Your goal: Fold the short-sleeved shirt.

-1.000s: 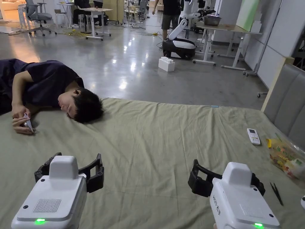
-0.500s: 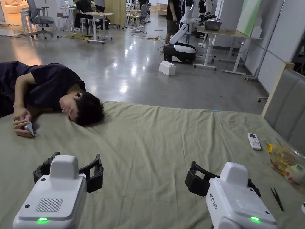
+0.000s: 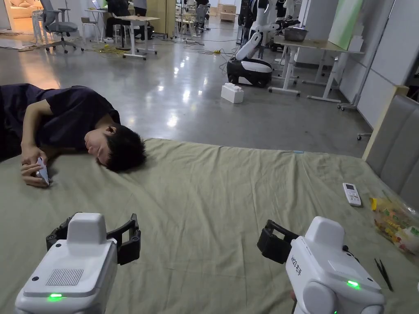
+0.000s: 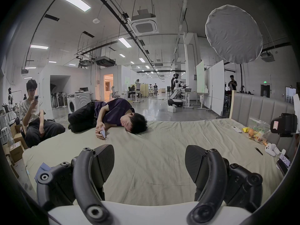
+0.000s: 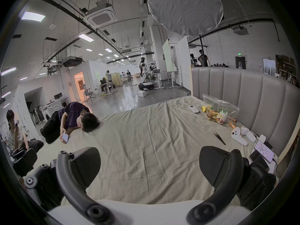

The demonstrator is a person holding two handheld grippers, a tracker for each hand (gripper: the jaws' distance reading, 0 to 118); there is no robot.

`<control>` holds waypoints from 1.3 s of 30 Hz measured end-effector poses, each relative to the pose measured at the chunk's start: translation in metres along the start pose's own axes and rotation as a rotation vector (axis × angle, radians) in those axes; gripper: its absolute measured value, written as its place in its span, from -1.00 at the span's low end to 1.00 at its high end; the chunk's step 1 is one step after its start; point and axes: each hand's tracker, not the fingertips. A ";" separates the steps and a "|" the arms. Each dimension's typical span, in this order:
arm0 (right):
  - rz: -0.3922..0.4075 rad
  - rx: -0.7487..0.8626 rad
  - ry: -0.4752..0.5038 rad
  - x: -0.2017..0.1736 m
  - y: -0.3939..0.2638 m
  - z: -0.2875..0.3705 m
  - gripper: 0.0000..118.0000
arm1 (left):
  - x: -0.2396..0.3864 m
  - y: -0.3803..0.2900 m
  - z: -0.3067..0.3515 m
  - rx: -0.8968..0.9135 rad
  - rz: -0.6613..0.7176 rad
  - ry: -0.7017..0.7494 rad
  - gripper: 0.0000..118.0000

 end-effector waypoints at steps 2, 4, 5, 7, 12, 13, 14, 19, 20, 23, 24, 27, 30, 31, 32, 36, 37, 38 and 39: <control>0.002 -0.008 0.002 0.002 -0.001 -0.005 1.00 | -0.001 0.000 0.000 -0.001 0.001 -0.002 0.53; 0.006 -0.015 -0.004 0.002 -0.002 -0.007 1.00 | -0.001 0.001 -0.001 -0.003 0.002 0.001 0.53; 0.009 -0.015 -0.004 0.002 -0.002 -0.008 1.00 | -0.001 0.001 -0.001 -0.003 0.003 0.002 0.53; 0.009 -0.017 -0.006 0.003 -0.002 -0.009 1.00 | -0.002 0.002 -0.002 -0.003 0.002 0.005 0.53; 0.033 -0.014 -0.011 0.002 -0.005 -0.008 1.00 | -0.002 0.002 -0.002 -0.005 -0.002 0.003 0.53; 0.045 -0.015 -0.014 0.003 -0.005 -0.012 1.00 | -0.002 0.002 -0.003 -0.006 -0.002 0.002 0.53; 0.051 -0.015 -0.015 0.003 -0.006 -0.013 1.00 | -0.003 0.002 -0.003 -0.007 -0.002 0.001 0.53; 0.050 -0.018 -0.006 0.002 -0.006 -0.012 1.00 | 0.000 0.002 -0.001 -0.016 -0.002 0.000 0.53; 0.048 -0.012 -0.005 0.002 -0.006 -0.012 1.00 | 0.000 0.002 -0.001 -0.017 -0.002 -0.003 0.53; 0.042 -0.005 -0.031 0.004 -0.006 -0.016 1.00 | -0.003 -0.002 -0.007 -0.017 -0.010 -0.009 0.53; 0.041 -0.007 -0.030 0.004 -0.006 -0.017 1.00 | -0.003 -0.002 -0.007 -0.018 -0.012 -0.009 0.53; 0.058 0.006 -0.035 0.002 -0.010 -0.015 1.00 | -0.002 -0.001 -0.007 -0.033 -0.016 0.009 0.53; 0.082 0.033 -0.025 0.004 -0.024 -0.027 1.00 | -0.002 0.000 -0.007 -0.035 -0.006 0.018 0.53; 0.096 0.058 -0.001 0.005 -0.028 -0.027 1.00 | -0.002 -0.001 -0.008 -0.037 -0.002 0.018 0.53; 0.125 0.082 0.027 0.006 -0.033 -0.027 1.00 | -0.002 -0.001 -0.008 -0.039 0.001 0.015 0.53; 0.206 0.120 -0.017 -0.003 -0.041 -0.026 1.00 | -0.001 -0.005 -0.006 -0.008 -0.007 -0.006 0.53; 0.209 0.119 -0.021 -0.005 -0.039 -0.022 1.00 | -0.001 -0.005 -0.006 -0.004 -0.012 -0.007 0.53; 0.215 0.120 -0.027 -0.005 -0.039 -0.022 1.00 | -0.001 -0.007 -0.007 -0.001 -0.016 -0.007 0.53; 0.212 0.118 -0.029 -0.005 -0.041 -0.023 1.00 | -0.001 -0.007 -0.008 0.001 -0.018 -0.010 0.53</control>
